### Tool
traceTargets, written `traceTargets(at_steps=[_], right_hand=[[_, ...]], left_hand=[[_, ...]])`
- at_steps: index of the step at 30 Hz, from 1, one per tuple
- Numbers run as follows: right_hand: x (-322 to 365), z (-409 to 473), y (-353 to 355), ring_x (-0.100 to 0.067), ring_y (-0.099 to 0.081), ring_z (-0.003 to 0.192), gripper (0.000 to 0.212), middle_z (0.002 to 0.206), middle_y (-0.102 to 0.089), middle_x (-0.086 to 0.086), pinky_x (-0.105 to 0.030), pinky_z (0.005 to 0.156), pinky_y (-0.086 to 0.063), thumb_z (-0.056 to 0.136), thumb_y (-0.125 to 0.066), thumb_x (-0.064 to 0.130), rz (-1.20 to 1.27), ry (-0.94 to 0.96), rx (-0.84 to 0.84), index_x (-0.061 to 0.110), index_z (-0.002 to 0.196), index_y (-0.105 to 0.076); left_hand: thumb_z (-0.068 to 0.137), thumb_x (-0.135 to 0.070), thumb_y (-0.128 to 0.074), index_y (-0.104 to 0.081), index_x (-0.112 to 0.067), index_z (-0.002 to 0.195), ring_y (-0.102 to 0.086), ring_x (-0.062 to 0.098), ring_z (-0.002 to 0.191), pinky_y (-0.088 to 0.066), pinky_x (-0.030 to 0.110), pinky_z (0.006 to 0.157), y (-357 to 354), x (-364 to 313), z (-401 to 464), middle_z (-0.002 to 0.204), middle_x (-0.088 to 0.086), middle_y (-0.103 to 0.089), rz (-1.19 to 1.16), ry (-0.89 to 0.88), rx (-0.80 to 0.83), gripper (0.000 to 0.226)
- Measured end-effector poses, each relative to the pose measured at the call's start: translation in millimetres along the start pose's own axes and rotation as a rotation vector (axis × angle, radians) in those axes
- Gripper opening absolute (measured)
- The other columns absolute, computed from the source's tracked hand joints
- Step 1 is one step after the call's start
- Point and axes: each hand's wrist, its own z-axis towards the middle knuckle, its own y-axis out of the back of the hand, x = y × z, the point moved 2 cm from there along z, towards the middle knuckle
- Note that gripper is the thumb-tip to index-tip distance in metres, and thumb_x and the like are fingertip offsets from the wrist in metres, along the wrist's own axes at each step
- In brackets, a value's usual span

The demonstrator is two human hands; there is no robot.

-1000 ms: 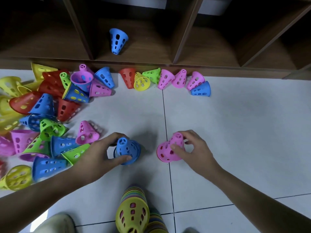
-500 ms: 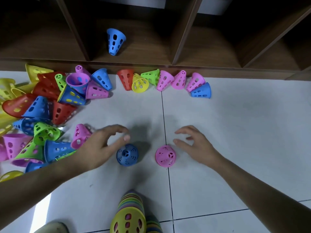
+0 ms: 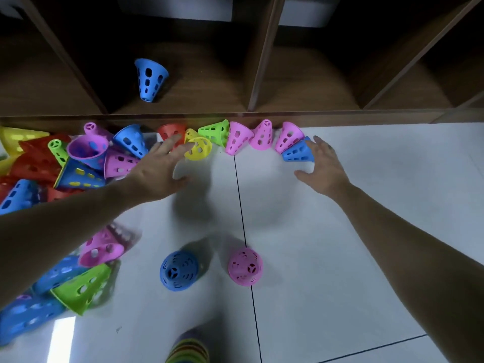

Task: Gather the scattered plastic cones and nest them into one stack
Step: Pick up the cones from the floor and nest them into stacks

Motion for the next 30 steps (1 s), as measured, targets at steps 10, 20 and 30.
traceTargets(at_steps=[10, 20, 30], right_hand=[[6, 18, -6, -0.025, -0.047, 0.134, 0.085, 0.149, -0.043, -0.005, -0.036, 0.109, -0.042, 0.087, -0.073, 0.03, -0.094, -0.003, -0.025, 0.021, 0.157, -0.025], [1, 11, -8, -0.029, -0.046, 0.116, 0.059, 0.128, -0.04, -0.011, -0.037, 0.088, -0.045, 0.083, -0.071, 0.033, -0.292, -0.189, 0.065, 0.018, 0.135, -0.048], [0, -35, -23, -0.029, -0.047, 0.109, 0.061, 0.118, -0.046, -0.01, -0.038, 0.095, -0.043, 0.085, -0.054, 0.068, -0.317, -0.137, 0.094, 0.018, 0.12, -0.06]], left_hand=[[0.08, -0.05, -0.067, -0.029, -0.022, 0.151, -0.047, 0.036, 0.122, -0.039, 0.049, 0.106, 2, -10, 43, 0.138, 0.009, -0.05, 0.01, -0.075, -0.035, 0.085], [0.088, -0.052, -0.066, -0.061, -0.027, 0.114, -0.049, 0.029, 0.115, -0.041, 0.038, 0.104, -1, -17, 48, 0.126, 0.008, -0.042, -0.082, 0.153, 0.034, 0.037], [0.08, -0.007, -0.072, -0.055, -0.029, 0.078, -0.045, 0.019, 0.106, -0.035, 0.014, 0.079, -9, -20, 8, 0.099, 0.004, -0.052, -0.314, 0.162, 0.119, 0.028]])
